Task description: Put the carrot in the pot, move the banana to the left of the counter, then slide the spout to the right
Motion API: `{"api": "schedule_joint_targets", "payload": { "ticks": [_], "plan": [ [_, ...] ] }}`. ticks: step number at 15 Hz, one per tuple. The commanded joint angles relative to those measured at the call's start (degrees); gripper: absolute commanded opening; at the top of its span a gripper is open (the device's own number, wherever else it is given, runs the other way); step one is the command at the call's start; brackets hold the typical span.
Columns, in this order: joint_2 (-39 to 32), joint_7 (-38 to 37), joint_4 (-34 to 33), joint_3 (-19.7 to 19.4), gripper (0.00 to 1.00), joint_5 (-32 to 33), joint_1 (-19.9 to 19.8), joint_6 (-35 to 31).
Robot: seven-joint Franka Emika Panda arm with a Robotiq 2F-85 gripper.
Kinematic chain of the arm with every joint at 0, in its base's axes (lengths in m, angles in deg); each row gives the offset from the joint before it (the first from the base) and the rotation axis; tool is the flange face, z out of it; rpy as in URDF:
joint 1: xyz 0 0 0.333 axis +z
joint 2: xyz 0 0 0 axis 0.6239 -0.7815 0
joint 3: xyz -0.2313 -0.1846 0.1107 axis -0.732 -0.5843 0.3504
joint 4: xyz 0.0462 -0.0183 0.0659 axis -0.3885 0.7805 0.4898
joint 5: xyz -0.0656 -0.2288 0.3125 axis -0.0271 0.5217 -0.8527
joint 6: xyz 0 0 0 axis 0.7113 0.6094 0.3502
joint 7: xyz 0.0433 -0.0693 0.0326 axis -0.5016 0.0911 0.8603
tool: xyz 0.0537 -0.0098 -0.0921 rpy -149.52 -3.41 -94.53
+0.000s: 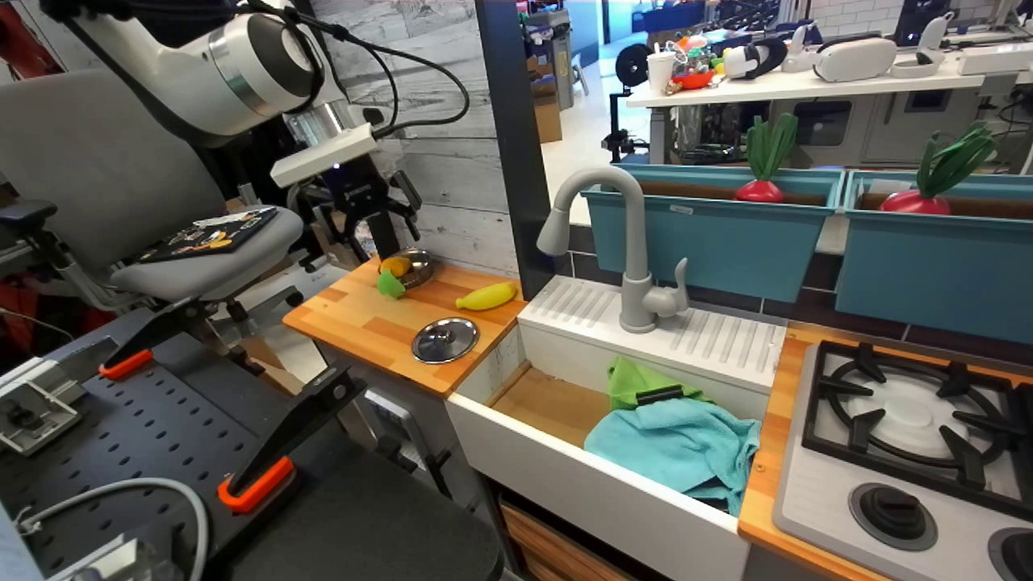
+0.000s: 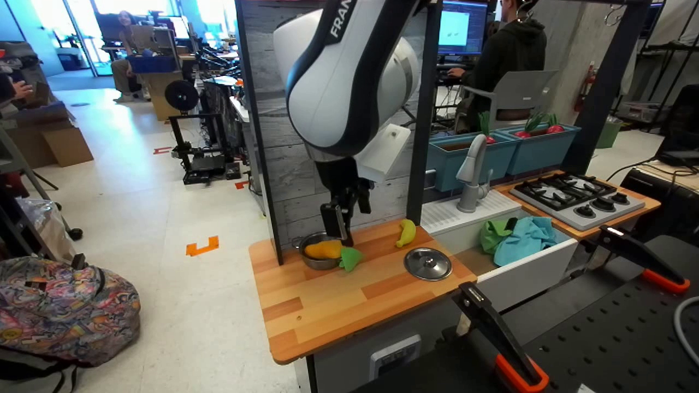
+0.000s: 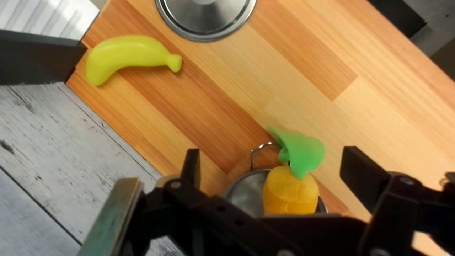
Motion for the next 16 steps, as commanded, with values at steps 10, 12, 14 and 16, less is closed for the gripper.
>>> {"api": "schedule_joint_targets", "payload": {
  "ticks": [10, 12, 14, 16],
  "plan": [
    [8.6, -11.9, 17.8, -3.6, 1.0, -11.6, -8.4, -20.8],
    [7.8, -15.3, 17.1, -5.5, 1.0, -14.0, -7.9, -19.4],
    [7.0, -19.7, 16.2, -8.0, 1.0, -15.7, -6.3, -16.7],
    [6.1, -24.4, 15.2, -10.1, 1.0, -16.6, -4.5, -14.0]
  ]
}}
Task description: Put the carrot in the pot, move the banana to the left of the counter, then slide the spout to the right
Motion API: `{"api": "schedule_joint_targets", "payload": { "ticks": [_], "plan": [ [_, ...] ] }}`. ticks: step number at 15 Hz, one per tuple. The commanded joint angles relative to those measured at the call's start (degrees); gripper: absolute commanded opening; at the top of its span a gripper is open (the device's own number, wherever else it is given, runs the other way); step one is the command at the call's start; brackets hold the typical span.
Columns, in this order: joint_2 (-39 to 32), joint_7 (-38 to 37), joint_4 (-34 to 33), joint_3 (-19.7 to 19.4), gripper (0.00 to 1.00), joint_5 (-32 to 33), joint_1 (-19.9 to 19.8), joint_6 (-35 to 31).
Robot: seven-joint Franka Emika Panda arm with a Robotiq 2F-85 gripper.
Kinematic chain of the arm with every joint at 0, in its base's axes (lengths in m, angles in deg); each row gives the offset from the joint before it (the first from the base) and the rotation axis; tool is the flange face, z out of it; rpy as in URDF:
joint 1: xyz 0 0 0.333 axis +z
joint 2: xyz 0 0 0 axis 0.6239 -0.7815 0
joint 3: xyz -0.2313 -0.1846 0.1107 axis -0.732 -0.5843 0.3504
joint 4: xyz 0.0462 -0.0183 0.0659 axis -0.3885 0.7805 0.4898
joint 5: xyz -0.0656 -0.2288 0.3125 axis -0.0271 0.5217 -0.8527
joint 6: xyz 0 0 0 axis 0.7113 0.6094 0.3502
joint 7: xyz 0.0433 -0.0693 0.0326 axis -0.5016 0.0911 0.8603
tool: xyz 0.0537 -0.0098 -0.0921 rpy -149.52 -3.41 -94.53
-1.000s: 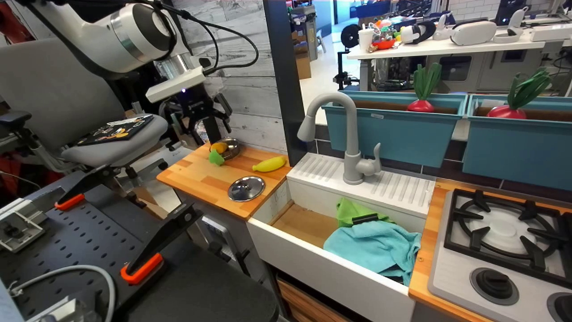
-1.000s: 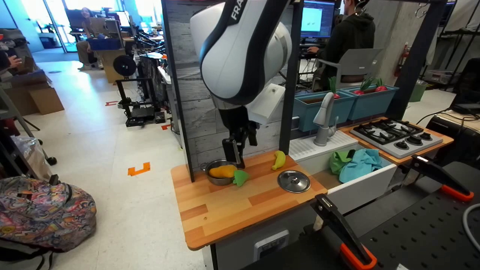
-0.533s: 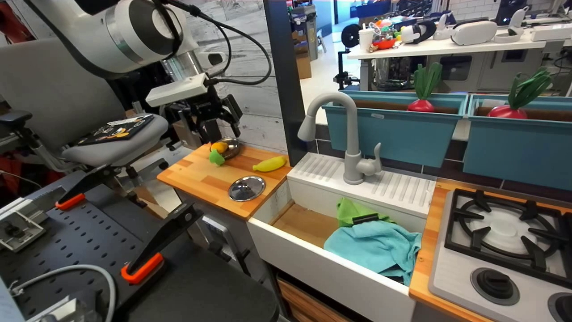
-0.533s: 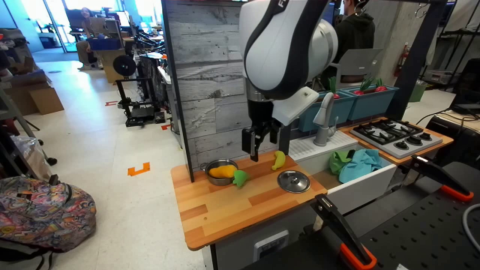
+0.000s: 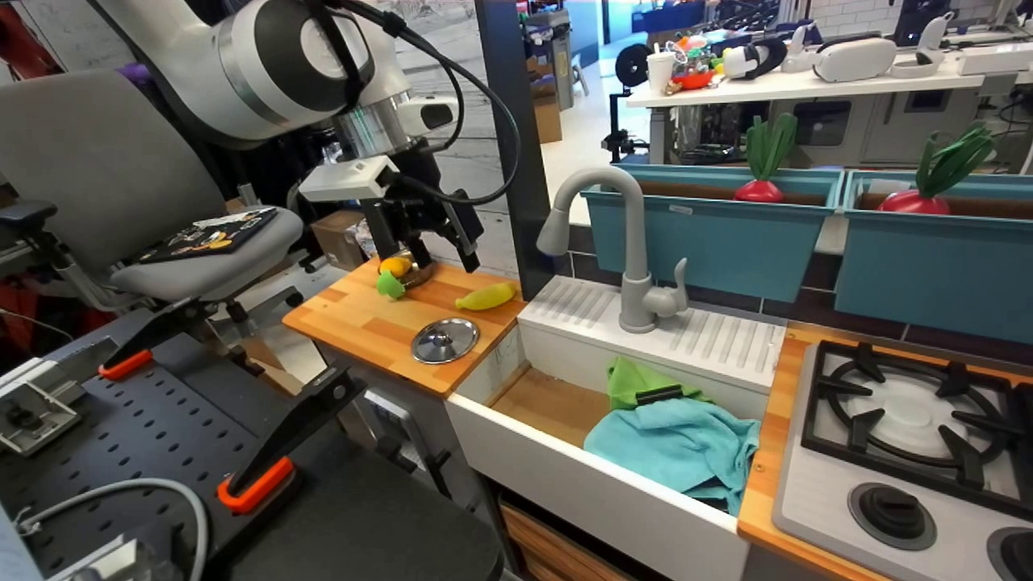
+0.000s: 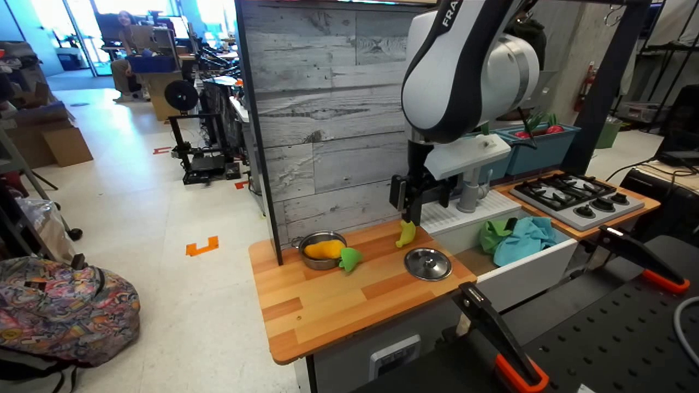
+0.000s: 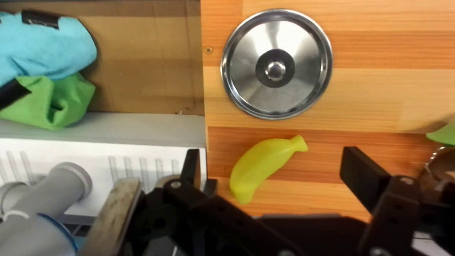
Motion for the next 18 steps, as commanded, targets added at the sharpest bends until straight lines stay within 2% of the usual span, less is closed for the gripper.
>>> {"api": "schedule_joint_targets", "payload": {
  "ticks": [1, 3, 6, 12, 18],
  "plan": [
    [-1.5, -7.1, -1.6, -3.3, 1.0, -2.9, 3.5, 4.9],
    [-3.1, -8.4, -3.4, -2.7, 1.0, -3.2, 3.2, 6.2],
    [-6.0, -9.3, -6.2, -2.0, 1.0, -3.5, 3.0, 4.6],
    [-11.0, -6.1, -11.4, 0.2, 1.0, -4.0, 1.0, -1.6],
    [-15.2, -2.3, -16.1, 3.0, 1.0, -6.0, -1.8, -1.2]
  ]
}}
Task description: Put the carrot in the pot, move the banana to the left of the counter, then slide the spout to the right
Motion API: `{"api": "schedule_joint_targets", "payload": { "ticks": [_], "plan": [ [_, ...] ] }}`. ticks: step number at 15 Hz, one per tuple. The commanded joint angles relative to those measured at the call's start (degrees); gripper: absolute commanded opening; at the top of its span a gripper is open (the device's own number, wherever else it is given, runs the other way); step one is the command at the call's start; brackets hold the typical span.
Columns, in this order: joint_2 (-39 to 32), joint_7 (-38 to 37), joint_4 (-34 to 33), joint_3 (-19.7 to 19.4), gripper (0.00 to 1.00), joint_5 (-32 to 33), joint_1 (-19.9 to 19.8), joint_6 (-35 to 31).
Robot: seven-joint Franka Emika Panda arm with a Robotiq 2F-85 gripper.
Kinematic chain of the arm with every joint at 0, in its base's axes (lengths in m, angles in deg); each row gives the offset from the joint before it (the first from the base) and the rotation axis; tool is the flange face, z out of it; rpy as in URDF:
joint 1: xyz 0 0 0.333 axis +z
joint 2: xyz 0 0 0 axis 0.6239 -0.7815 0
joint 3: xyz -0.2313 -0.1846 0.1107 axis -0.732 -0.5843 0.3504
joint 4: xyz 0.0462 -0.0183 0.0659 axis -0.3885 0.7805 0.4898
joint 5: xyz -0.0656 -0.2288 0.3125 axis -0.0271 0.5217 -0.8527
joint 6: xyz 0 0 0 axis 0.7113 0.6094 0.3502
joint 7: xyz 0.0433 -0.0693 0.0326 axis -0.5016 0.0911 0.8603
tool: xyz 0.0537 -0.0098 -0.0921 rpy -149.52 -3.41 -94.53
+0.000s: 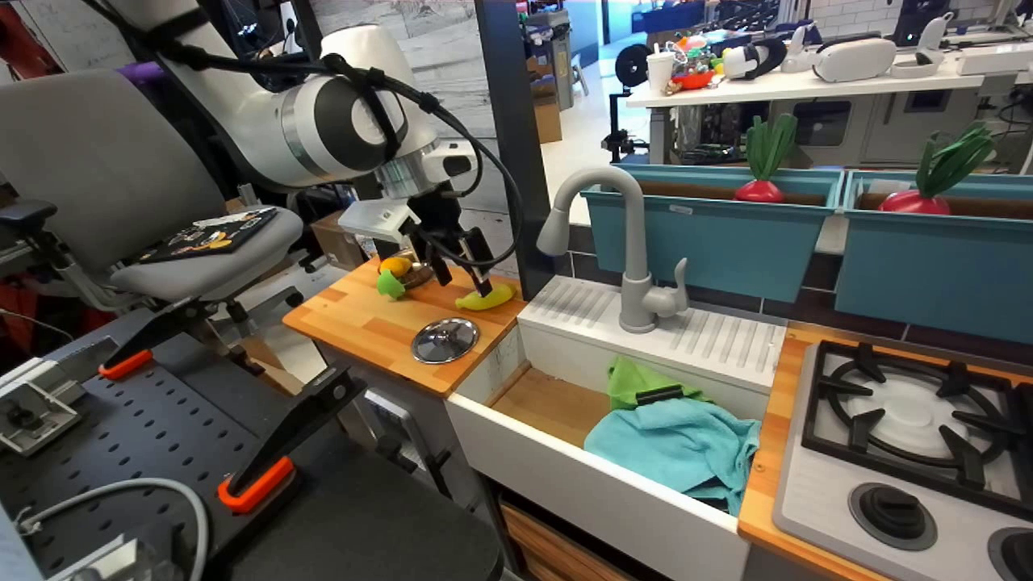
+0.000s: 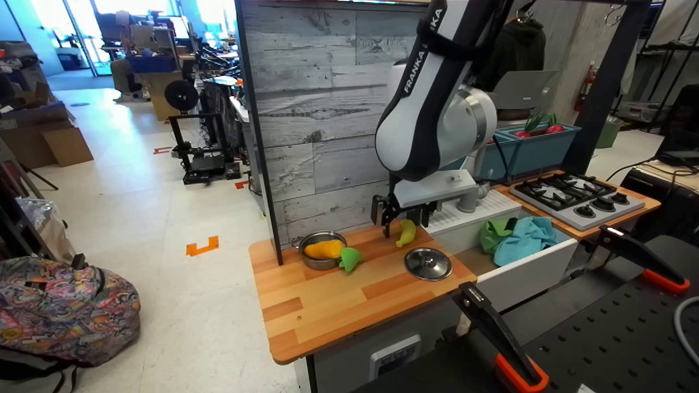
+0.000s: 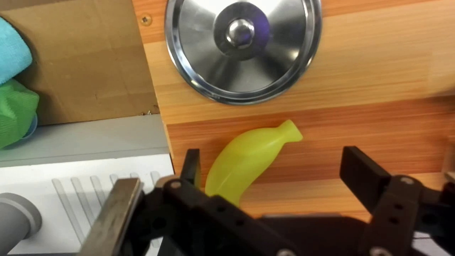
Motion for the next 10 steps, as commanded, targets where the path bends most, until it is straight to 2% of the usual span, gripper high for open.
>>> {"api": "schedule_joint_targets", "payload": {
  "ticks": [1, 4, 10],
  "plan": [
    [-3.0, 4.1, -3.9, 2.3, 0.83, -2.8, -2.5, -0.1],
    [-4.2, 6.4, -5.5, 3.5, 0.56, -3.4, -4.1, 0.7],
    [-4.8, 8.5, -6.2, 4.0, 0.12, -3.3, -4.9, 0.7]
  ]
}}
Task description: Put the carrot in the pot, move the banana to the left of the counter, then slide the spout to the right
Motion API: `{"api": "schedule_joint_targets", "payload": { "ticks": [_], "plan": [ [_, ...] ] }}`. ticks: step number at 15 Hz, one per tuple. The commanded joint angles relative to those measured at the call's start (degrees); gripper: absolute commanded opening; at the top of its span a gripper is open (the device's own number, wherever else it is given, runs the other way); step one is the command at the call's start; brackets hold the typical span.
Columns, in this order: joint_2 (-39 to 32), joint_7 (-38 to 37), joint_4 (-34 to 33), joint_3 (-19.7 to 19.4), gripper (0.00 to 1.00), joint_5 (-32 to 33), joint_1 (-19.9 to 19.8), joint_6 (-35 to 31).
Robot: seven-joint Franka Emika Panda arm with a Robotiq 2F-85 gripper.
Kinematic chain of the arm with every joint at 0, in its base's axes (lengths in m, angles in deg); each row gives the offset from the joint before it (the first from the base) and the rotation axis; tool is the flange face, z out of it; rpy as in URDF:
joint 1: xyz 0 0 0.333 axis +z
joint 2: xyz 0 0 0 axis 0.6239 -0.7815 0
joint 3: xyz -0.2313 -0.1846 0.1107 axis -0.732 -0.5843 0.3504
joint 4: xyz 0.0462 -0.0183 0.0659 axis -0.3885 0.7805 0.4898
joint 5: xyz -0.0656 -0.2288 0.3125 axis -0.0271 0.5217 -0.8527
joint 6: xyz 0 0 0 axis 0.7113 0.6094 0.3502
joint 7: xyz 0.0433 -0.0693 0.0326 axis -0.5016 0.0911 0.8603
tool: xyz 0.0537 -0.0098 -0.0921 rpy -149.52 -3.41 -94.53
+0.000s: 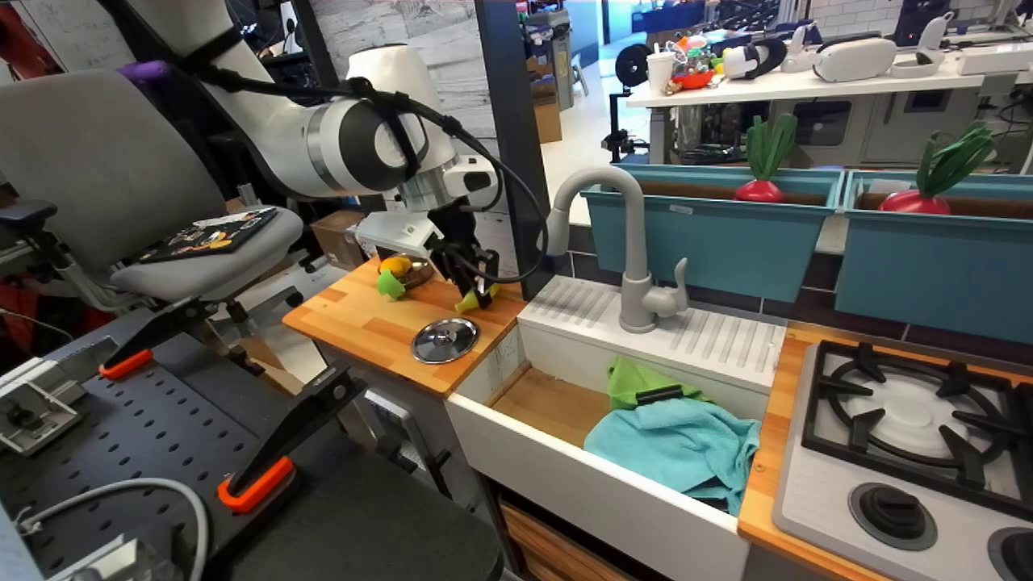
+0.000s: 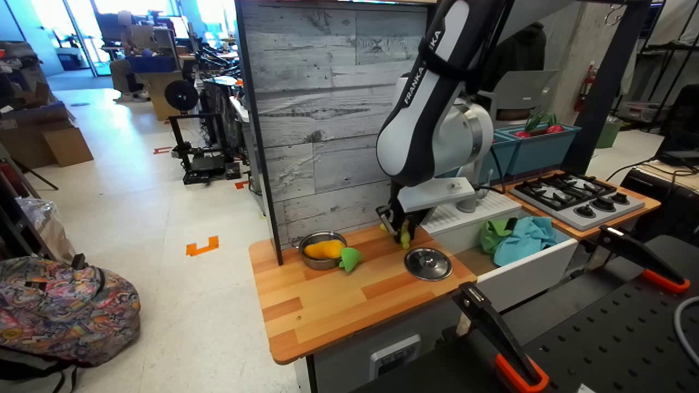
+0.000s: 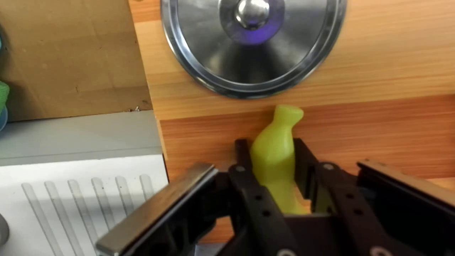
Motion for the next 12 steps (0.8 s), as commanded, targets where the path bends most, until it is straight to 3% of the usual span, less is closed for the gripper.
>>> {"api": "schedule_joint_targets", "payload": {
  "ticks": [1, 6, 12],
  "plan": [
    [-0.3, 2.8, -0.9, 0.7, 0.05, -1.3, -0.4, 0.5],
    [3.0, 2.8, 3.9, -1.9, 0.07, 0.8, 3.6, 0.4],
    [10.5, -1.4, 15.2, -10.8, 0.07, 5.7, 15.8, -3.1]
  ]
}}
